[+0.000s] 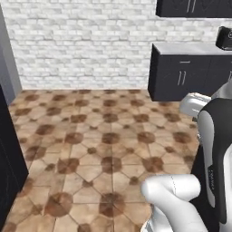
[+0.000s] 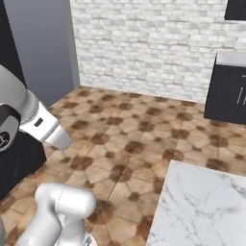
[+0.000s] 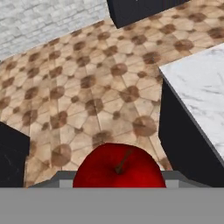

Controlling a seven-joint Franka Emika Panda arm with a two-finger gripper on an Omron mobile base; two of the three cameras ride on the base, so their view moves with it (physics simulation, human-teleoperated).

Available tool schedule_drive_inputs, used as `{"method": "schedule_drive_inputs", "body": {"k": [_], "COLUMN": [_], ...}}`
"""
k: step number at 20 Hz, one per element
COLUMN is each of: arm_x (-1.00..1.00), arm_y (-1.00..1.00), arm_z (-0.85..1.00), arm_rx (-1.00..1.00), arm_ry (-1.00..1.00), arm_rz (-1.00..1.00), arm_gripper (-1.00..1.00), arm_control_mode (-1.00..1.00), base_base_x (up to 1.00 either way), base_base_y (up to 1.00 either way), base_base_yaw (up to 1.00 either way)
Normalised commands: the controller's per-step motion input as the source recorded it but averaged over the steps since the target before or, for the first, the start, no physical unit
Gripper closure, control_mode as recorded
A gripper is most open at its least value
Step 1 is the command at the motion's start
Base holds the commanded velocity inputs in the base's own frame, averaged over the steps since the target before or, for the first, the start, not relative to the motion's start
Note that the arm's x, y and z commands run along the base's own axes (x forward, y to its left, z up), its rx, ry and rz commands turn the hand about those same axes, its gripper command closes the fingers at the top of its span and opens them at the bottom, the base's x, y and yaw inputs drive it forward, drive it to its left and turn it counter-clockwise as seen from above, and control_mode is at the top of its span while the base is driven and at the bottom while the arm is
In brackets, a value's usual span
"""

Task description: Pick the apple and orange from the fridge and place them on the plate next to the blender to make a fruit smoothie.

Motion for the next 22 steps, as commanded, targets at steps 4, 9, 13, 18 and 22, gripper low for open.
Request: {"method": "schedule_drive_inputs", "body": {"k": [4,9,13,18,22], "arm_x": [0.00,0.00,0.00,0.00,0.00], "arm_y": [0.00,0.00,0.00,0.00,0.00], "arm_z": [0.00,0.00,0.00,0.00,0.00], "arm_rx": [0.00,0.00,0.00,0.00,0.00], "arm_ry": [0.00,0.00,0.00,0.00,0.00], "arm_rz": [0.00,0.00,0.00,0.00,0.00], "arm_gripper": [1.00,1.00,1.00,1.00,1.00], "arm_control_mode": [1.00,1.00,1.00,1.00,1.00], "base_base_x": [1.00,1.00,1.00,1.00,1.00], "base_base_y": [0.00,0.01,0.00,0.00,0.00], "base_base_yaw": [0.00,-0.02,-0.02,-0.08,-0.24]}}
